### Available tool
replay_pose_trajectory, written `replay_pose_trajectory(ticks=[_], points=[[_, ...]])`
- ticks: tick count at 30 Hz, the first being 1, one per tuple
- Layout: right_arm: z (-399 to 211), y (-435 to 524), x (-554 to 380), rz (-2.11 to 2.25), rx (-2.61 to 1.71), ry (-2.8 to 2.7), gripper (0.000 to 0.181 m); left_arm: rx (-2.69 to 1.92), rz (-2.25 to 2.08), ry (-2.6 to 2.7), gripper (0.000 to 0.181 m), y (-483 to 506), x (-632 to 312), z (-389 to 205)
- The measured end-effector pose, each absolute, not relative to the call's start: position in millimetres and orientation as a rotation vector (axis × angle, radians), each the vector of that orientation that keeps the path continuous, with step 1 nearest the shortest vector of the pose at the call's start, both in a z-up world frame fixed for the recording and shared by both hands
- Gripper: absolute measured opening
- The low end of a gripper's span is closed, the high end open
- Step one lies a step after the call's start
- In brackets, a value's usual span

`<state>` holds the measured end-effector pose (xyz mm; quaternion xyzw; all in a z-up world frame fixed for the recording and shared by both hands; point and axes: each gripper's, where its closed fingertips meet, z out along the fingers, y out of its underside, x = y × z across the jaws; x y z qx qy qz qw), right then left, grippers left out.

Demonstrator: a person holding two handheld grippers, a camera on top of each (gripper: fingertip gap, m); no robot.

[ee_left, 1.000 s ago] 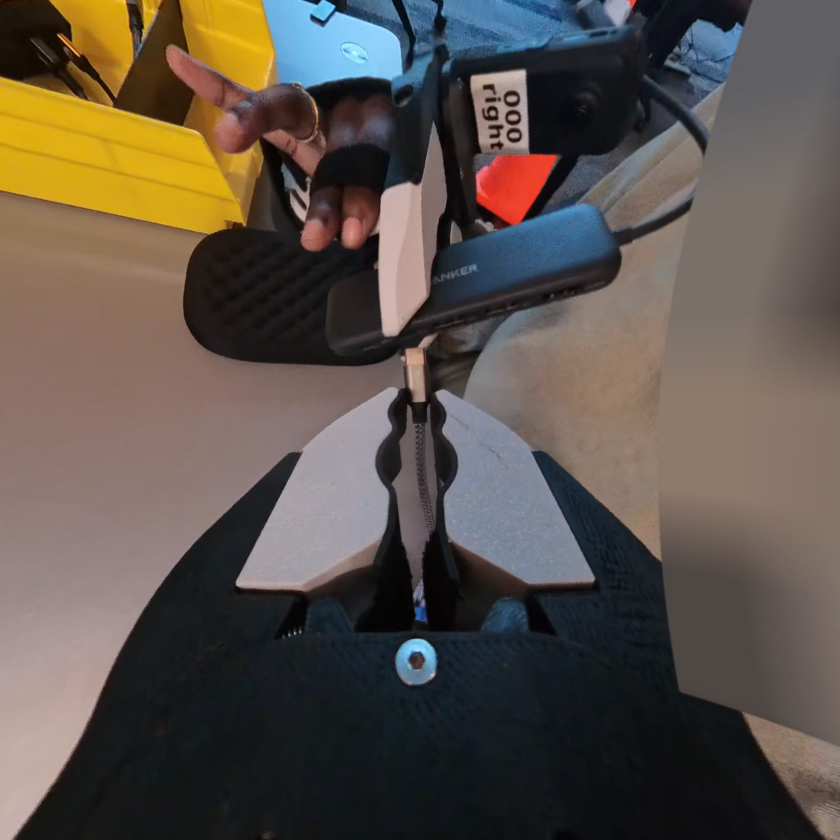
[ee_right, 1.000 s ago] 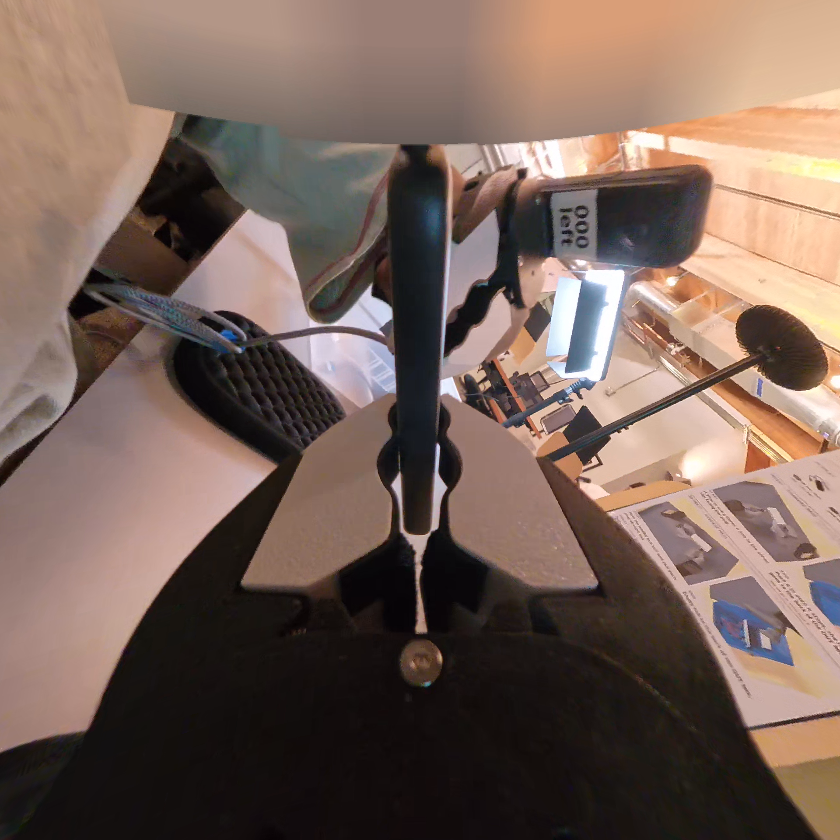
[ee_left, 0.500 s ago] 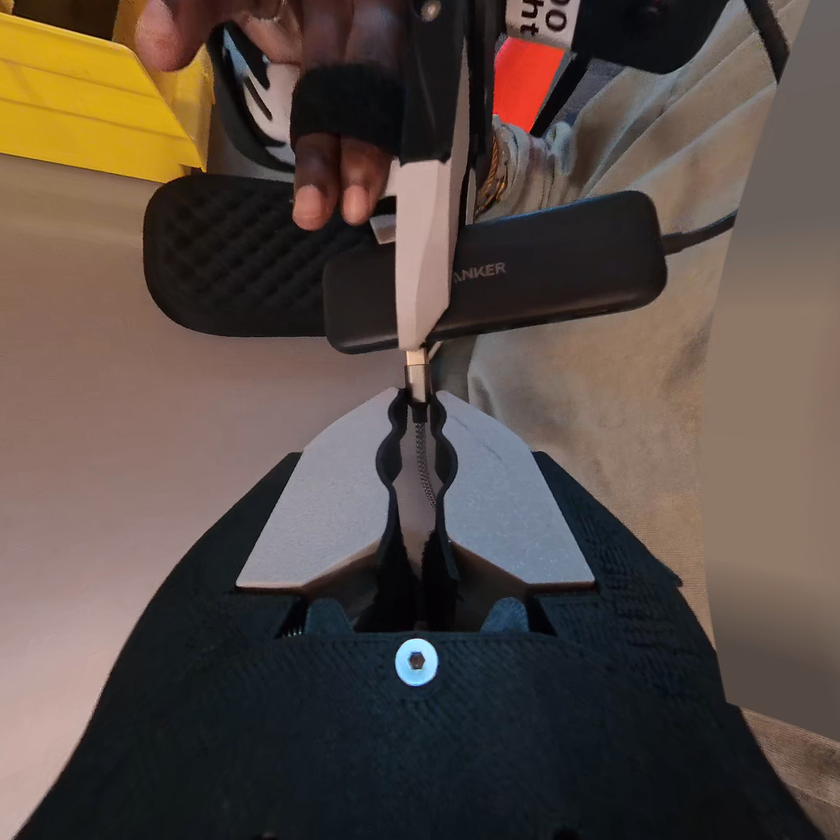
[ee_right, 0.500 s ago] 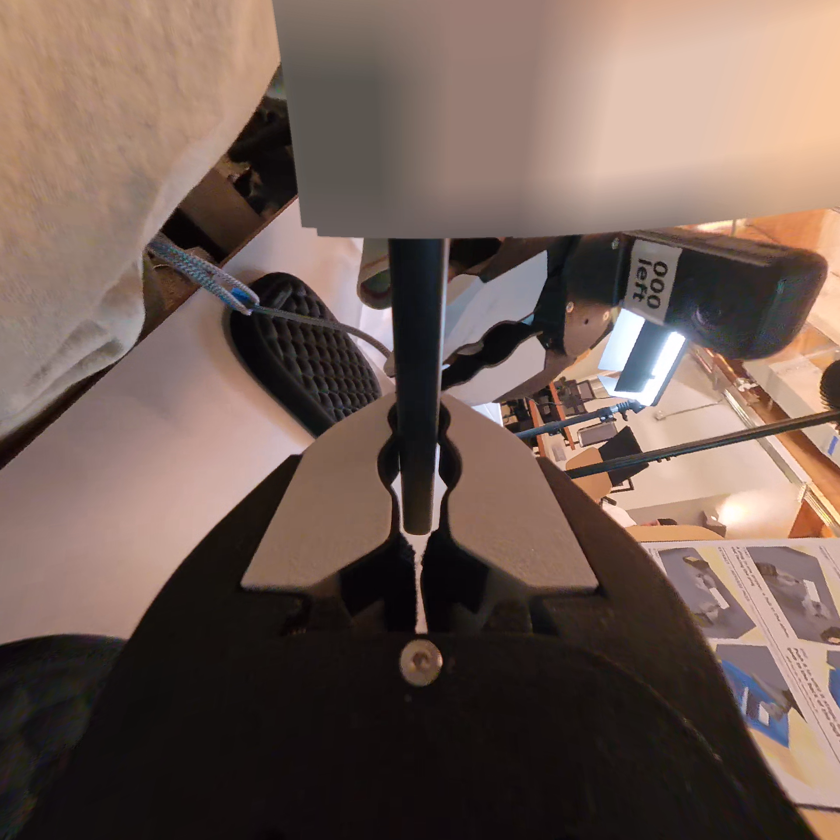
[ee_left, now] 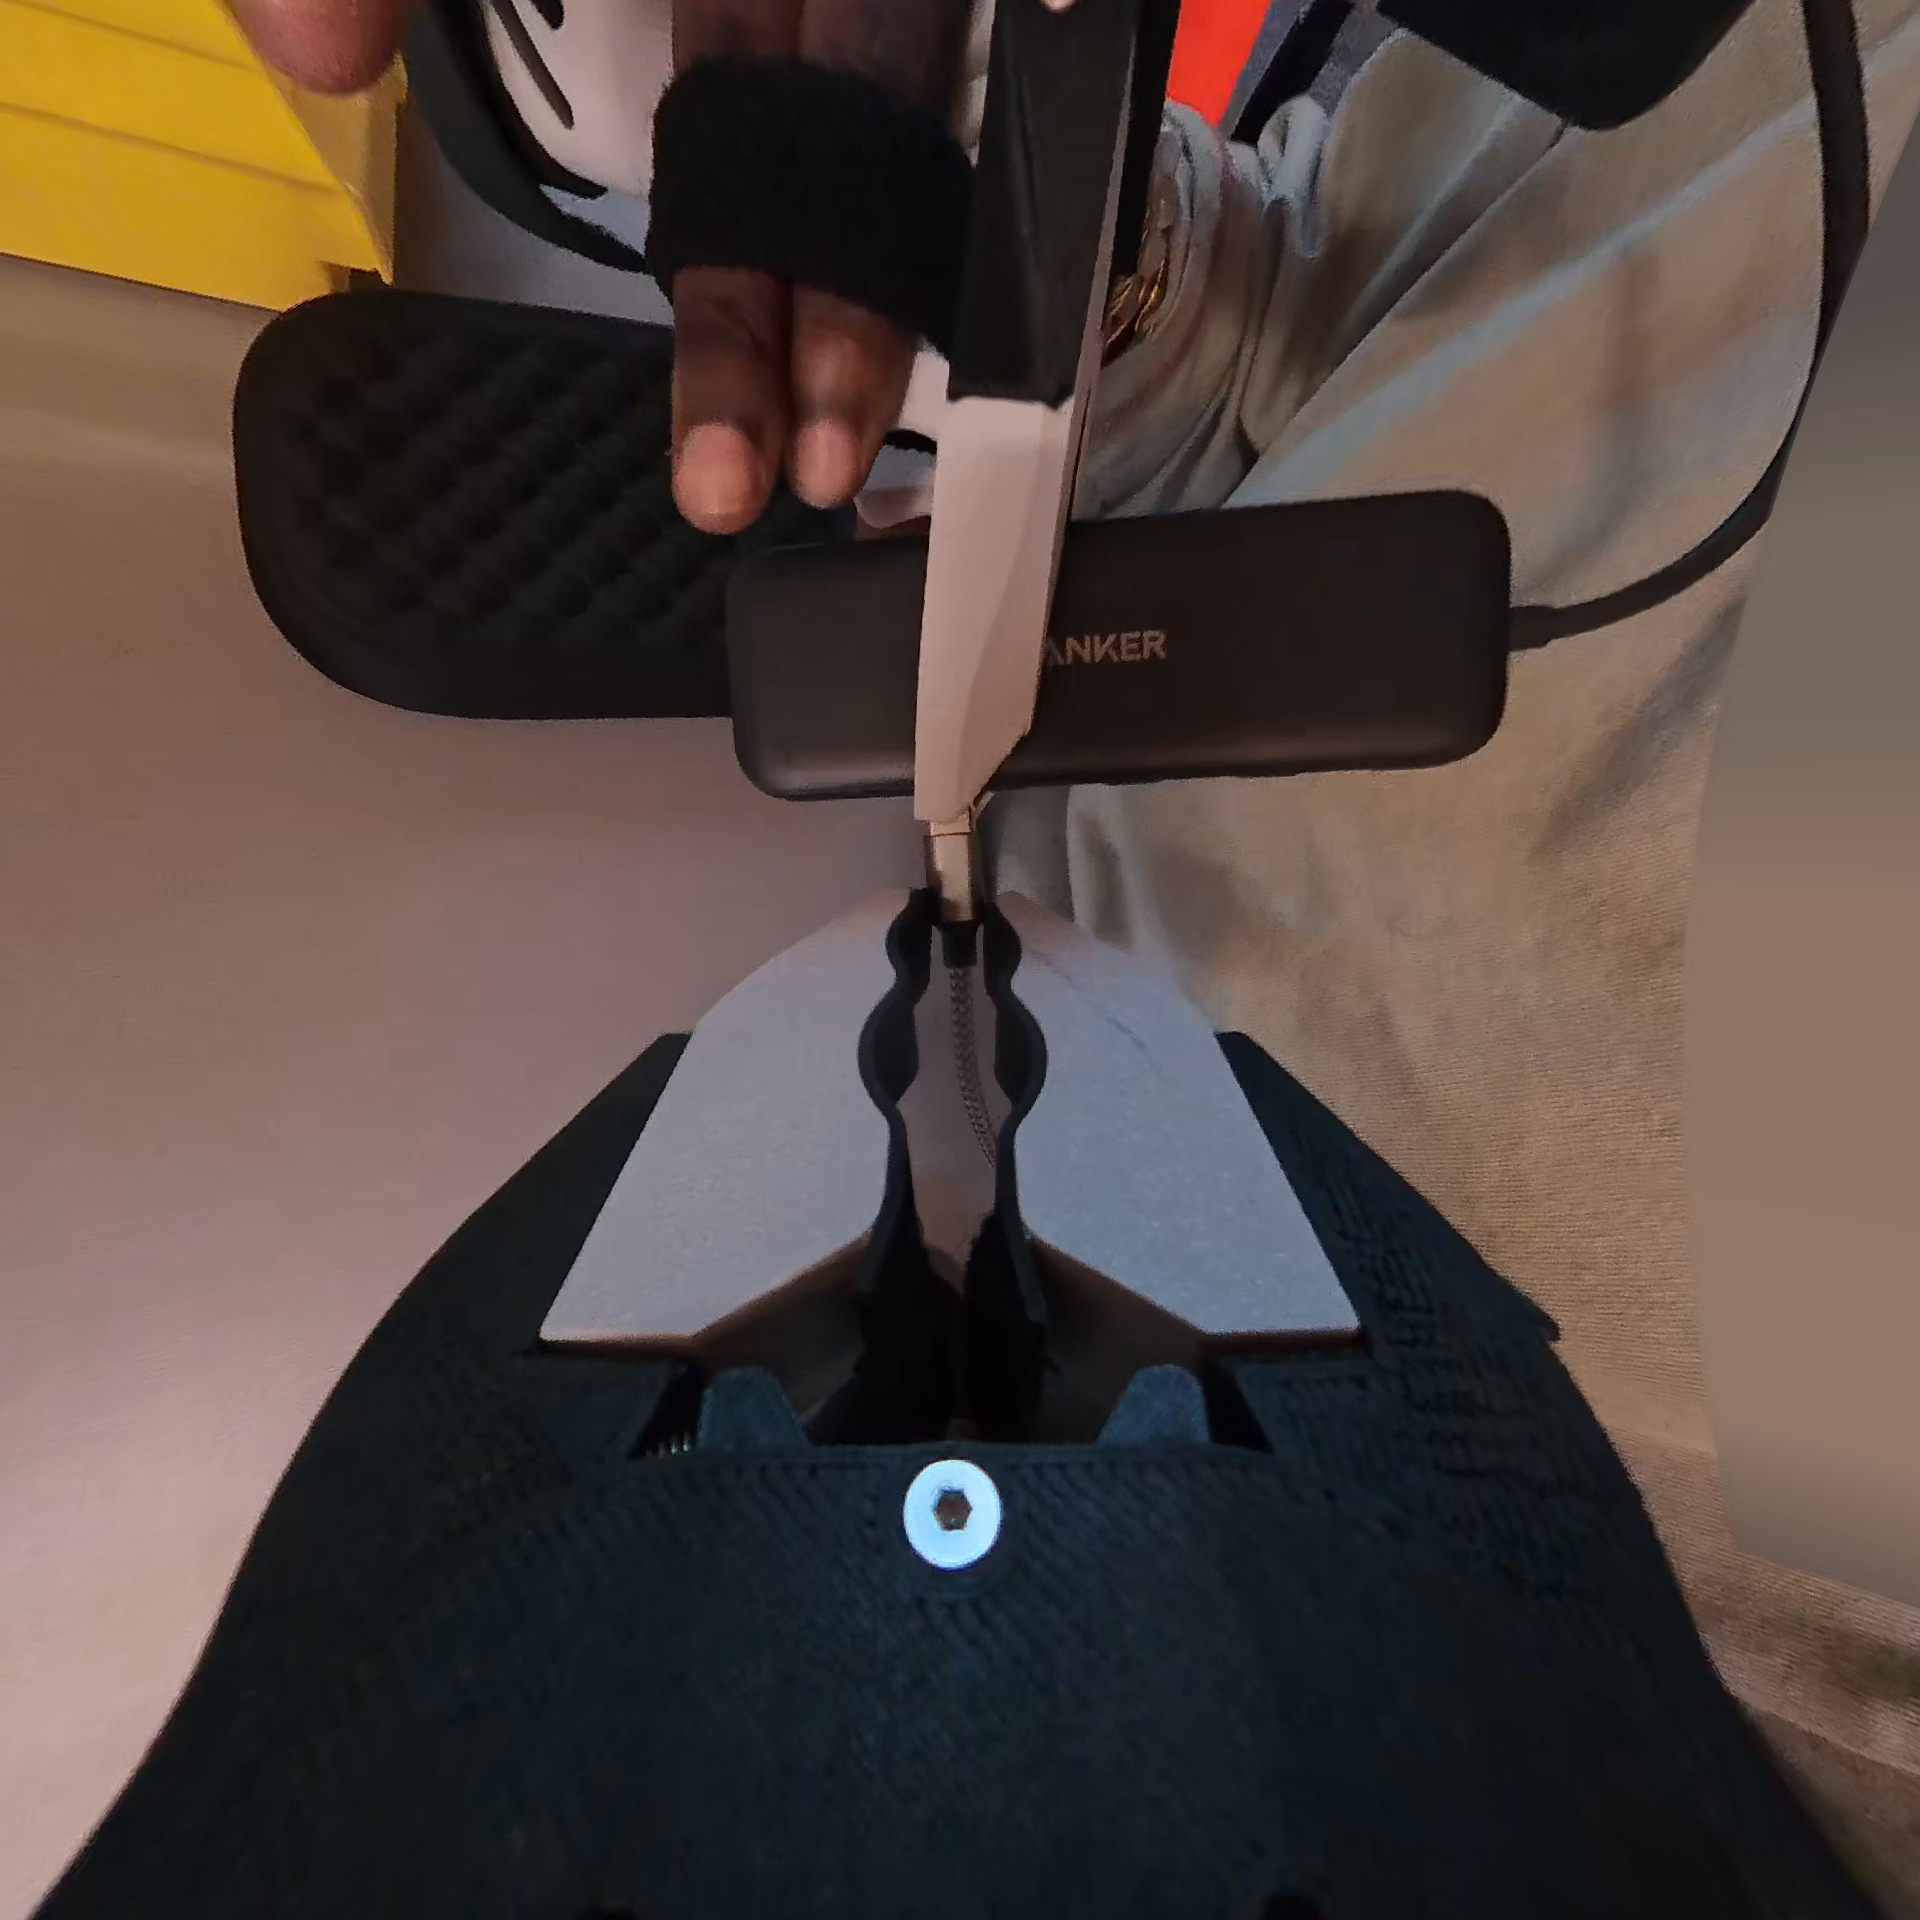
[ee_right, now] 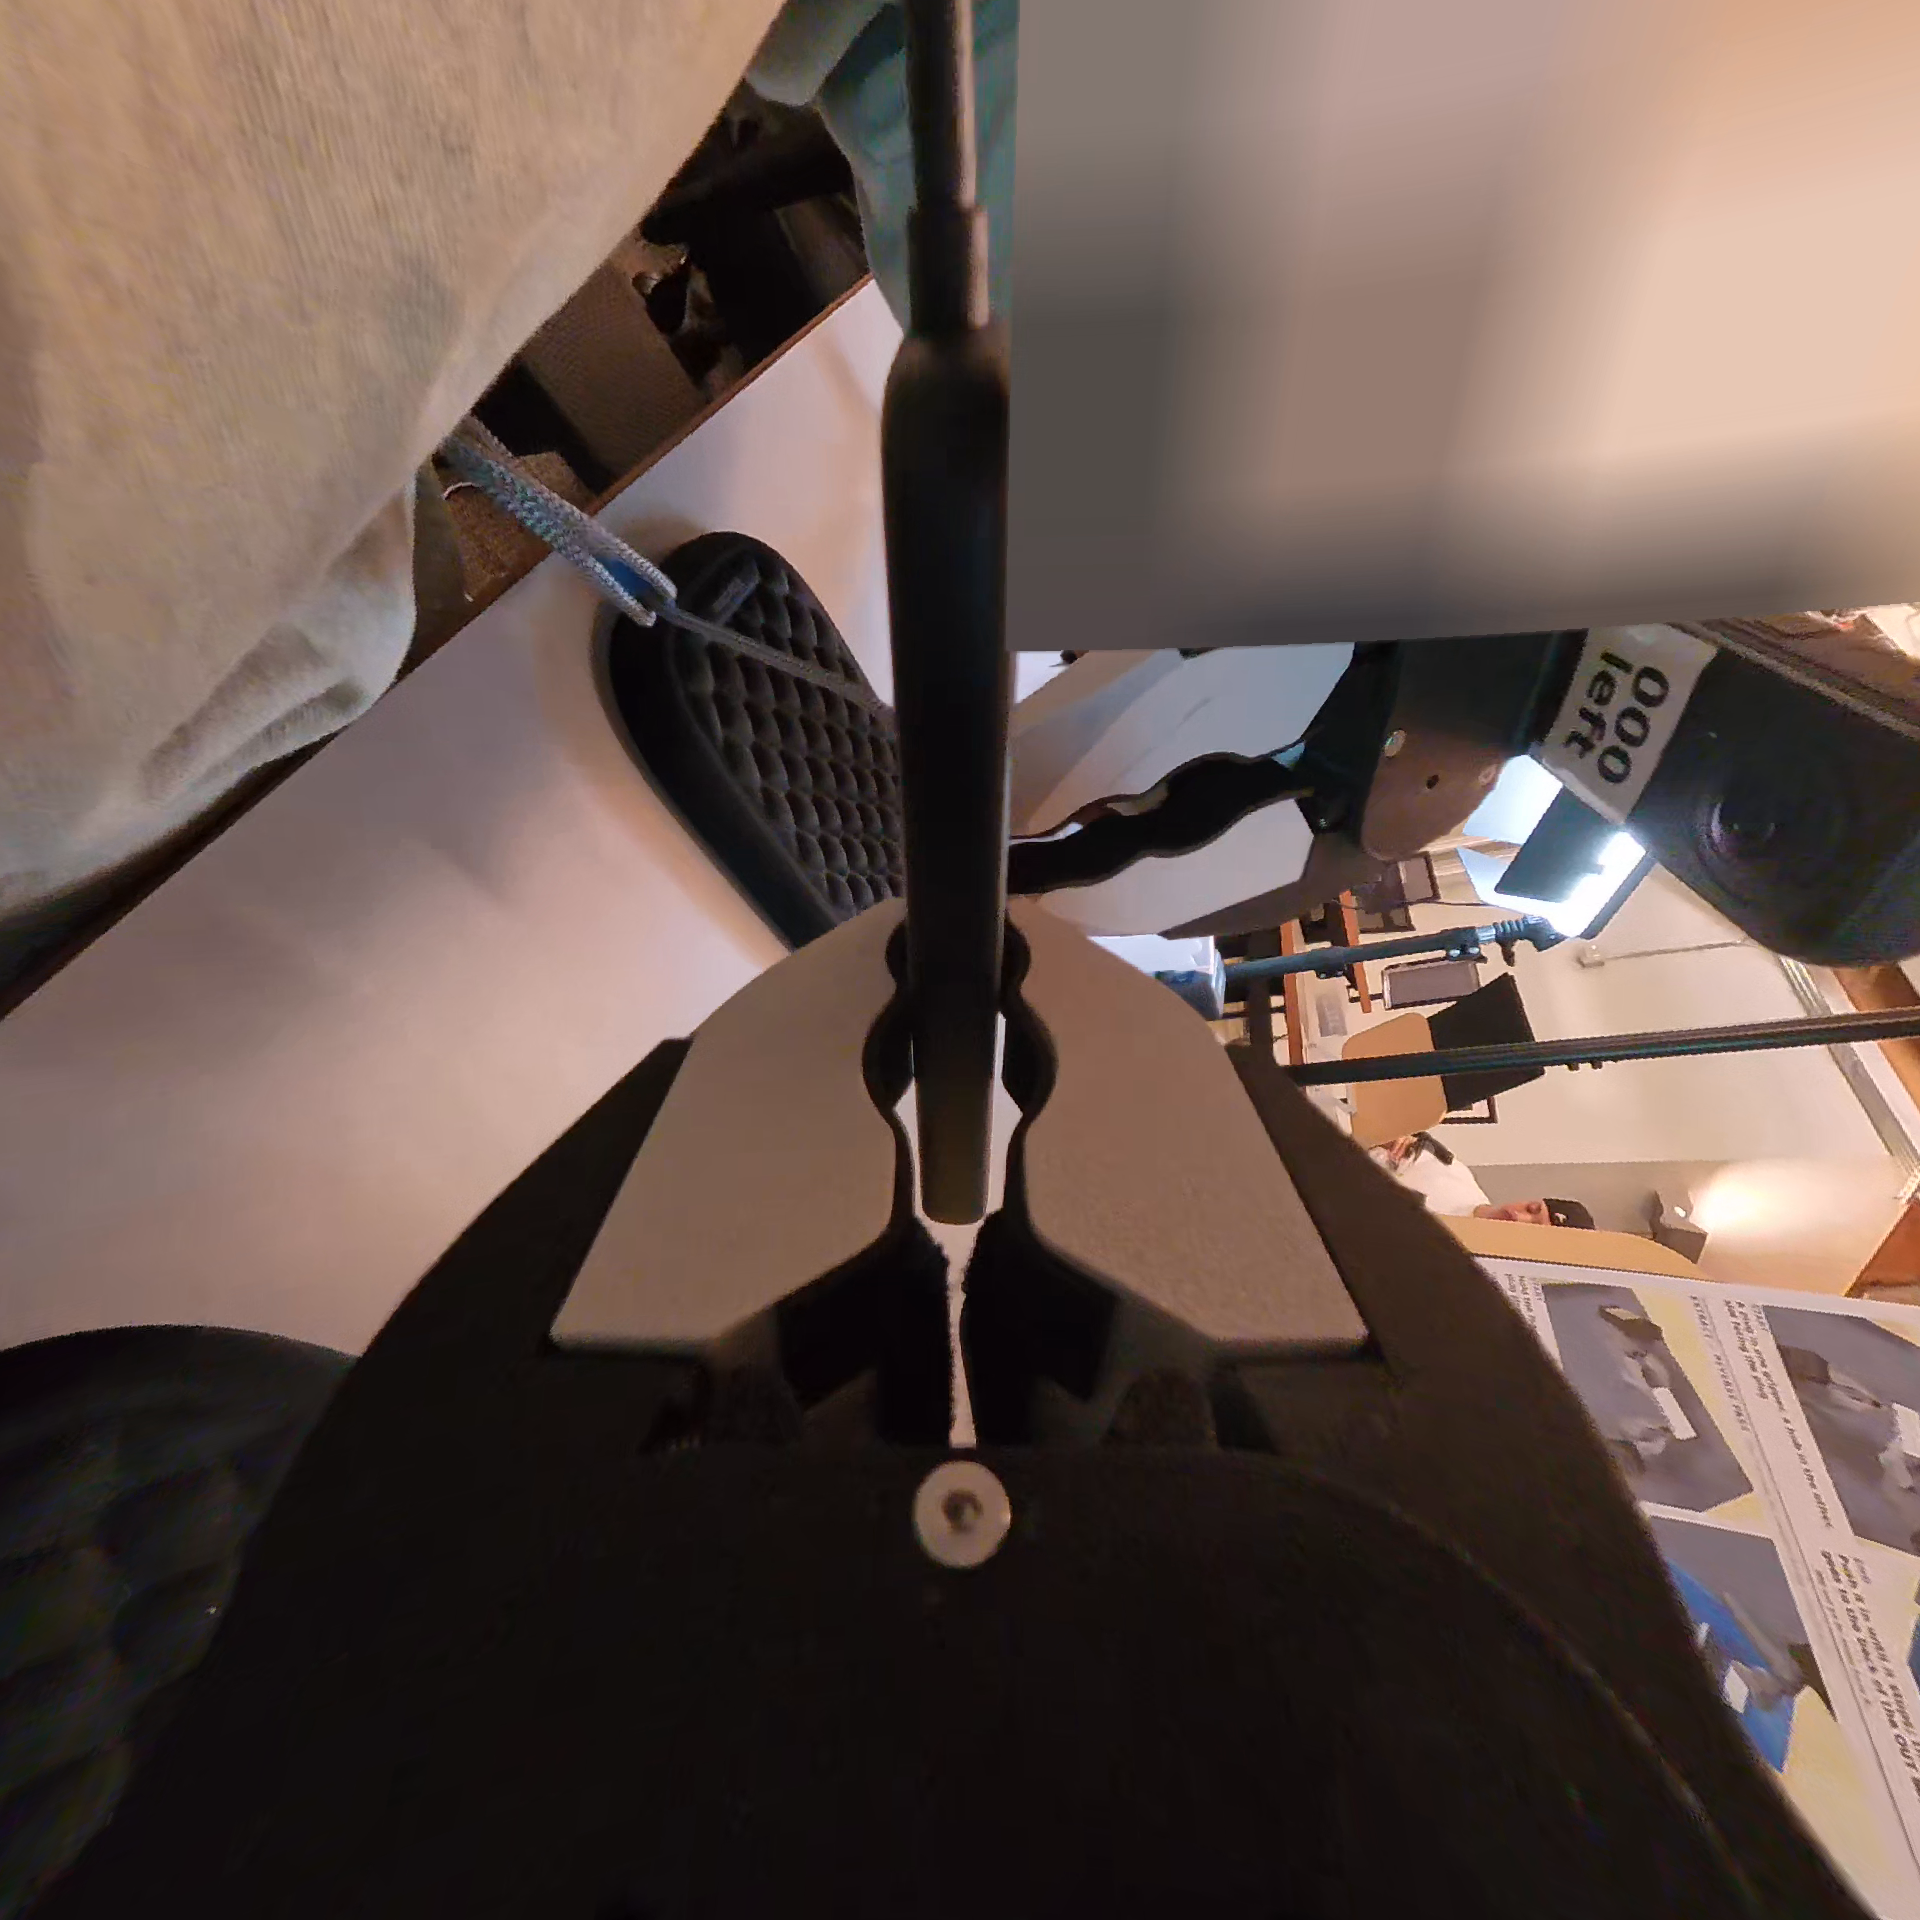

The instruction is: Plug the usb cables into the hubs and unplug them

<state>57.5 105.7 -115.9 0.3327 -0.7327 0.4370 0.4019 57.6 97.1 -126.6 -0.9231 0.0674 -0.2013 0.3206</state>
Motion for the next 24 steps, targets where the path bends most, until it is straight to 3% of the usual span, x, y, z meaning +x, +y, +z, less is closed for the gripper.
replay_pose_trajectory(ticks=[24], points=[[-122.4, 108.0, 53.6, 1.215, 0.797, -1.83, 0.012, -2.444, -0.66, 0.136, 0.009, 100.1, 53.9, -134.7]])
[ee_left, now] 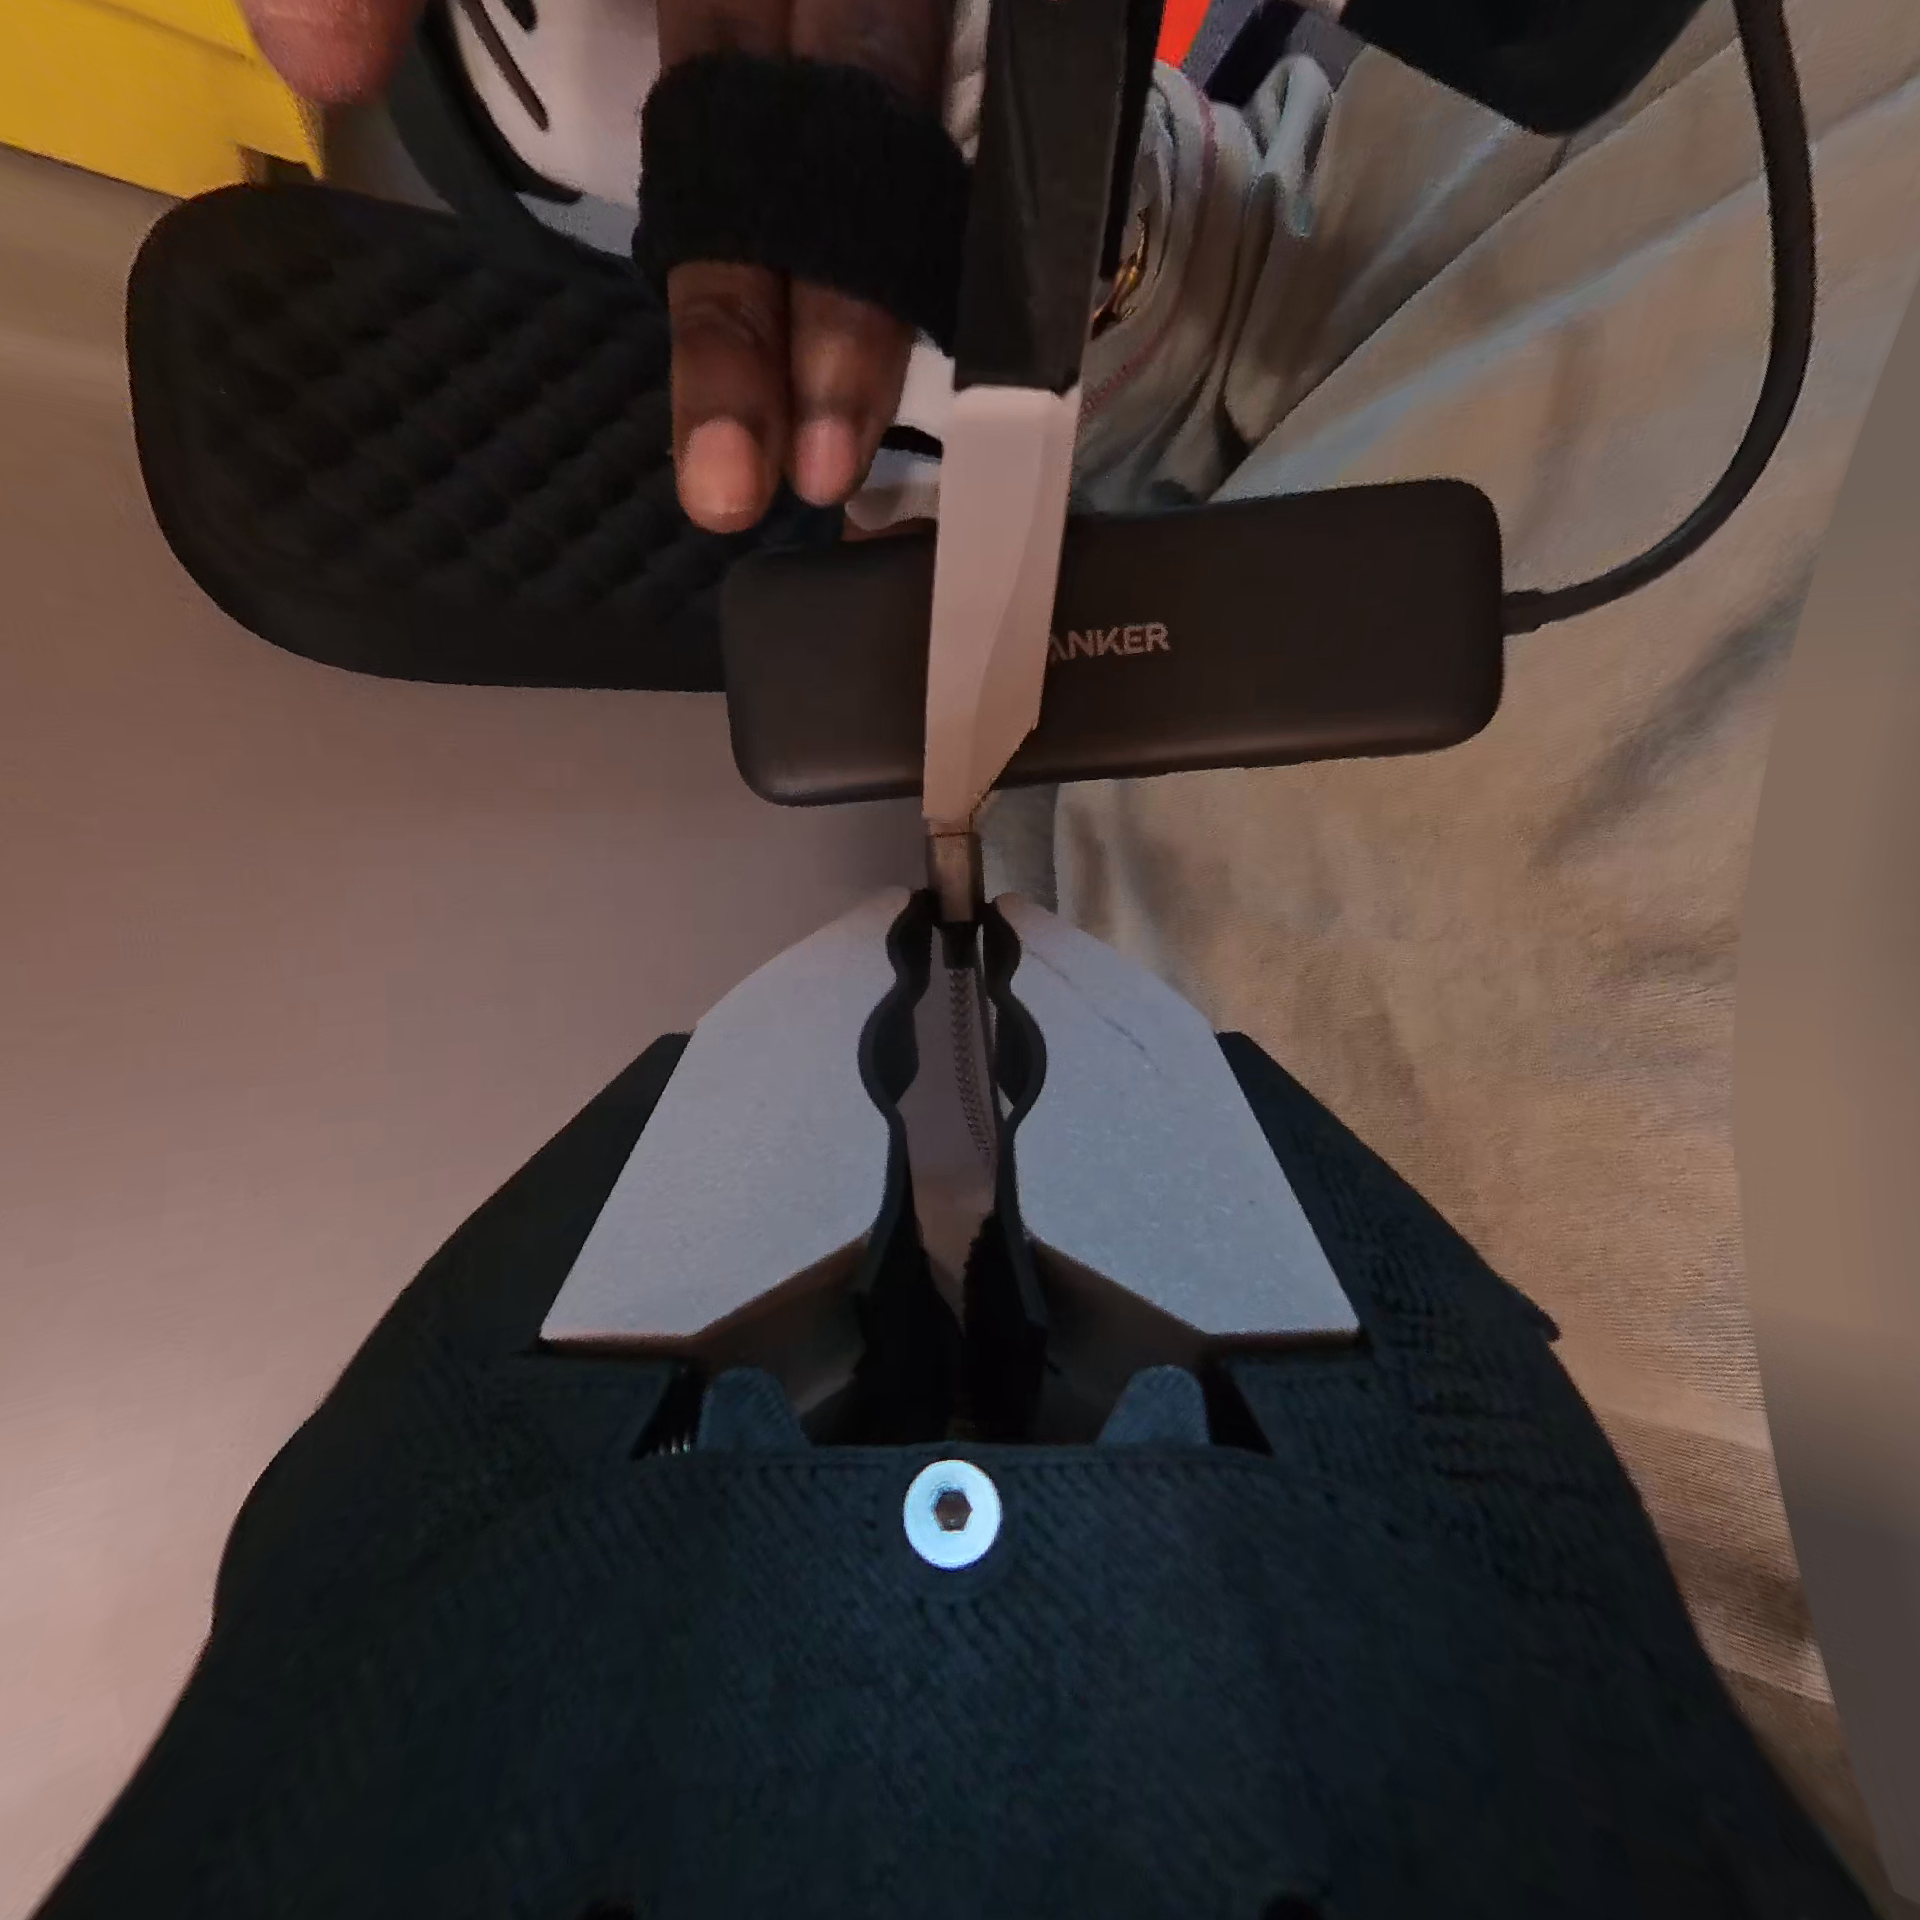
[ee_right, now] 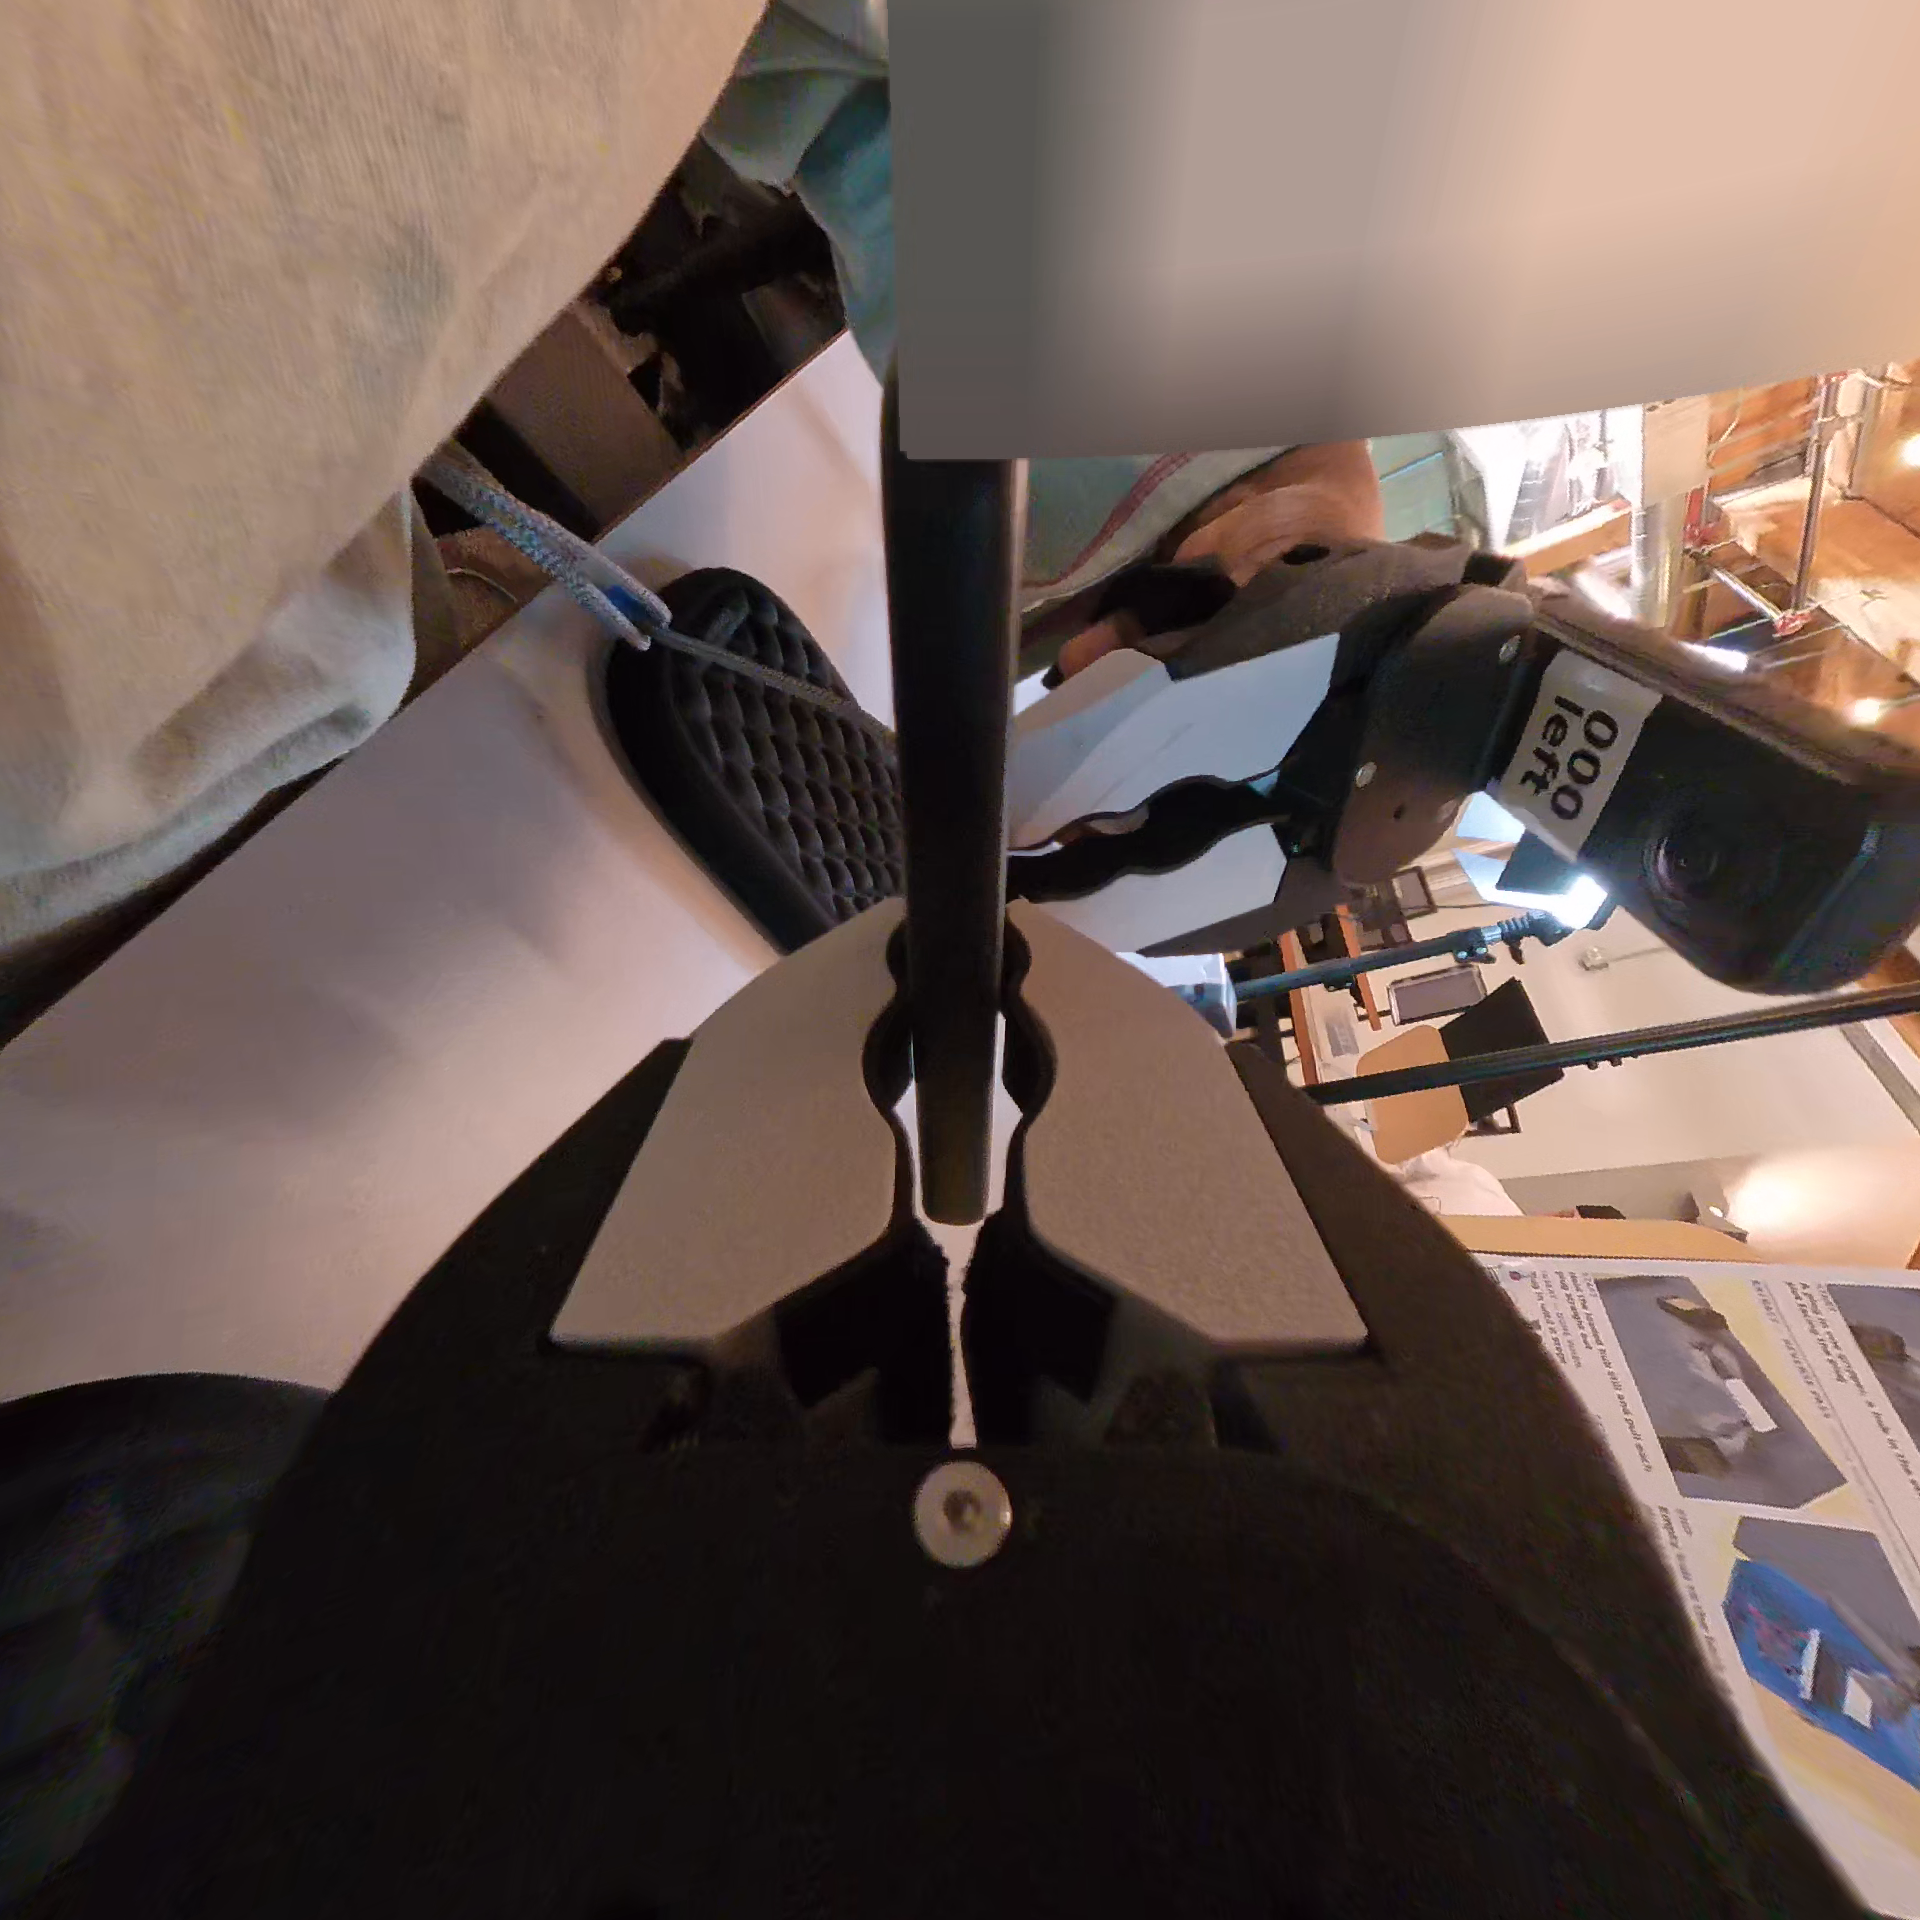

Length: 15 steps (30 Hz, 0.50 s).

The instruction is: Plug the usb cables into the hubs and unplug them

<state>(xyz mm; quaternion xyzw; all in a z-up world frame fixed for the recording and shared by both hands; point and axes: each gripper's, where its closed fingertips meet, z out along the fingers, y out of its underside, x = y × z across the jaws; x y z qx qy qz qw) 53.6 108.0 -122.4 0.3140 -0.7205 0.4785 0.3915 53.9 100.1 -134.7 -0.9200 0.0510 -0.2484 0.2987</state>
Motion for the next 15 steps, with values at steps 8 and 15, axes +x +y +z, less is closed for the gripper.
replay_pose_trajectory(ticks=[8, 15], points=[[-130.0, 107.5, 49.6, 1.165, 0.811, -1.854, 0.012, -2.422, -0.721, 0.102, 0.009, 99.4, 49.9, -139.3], [-132.8, 107.0, 48.5, 1.122, 0.832, -1.862, 0.012, -2.424, -0.724, 0.108, 0.009, 99.3, 50.4, -141.4]])
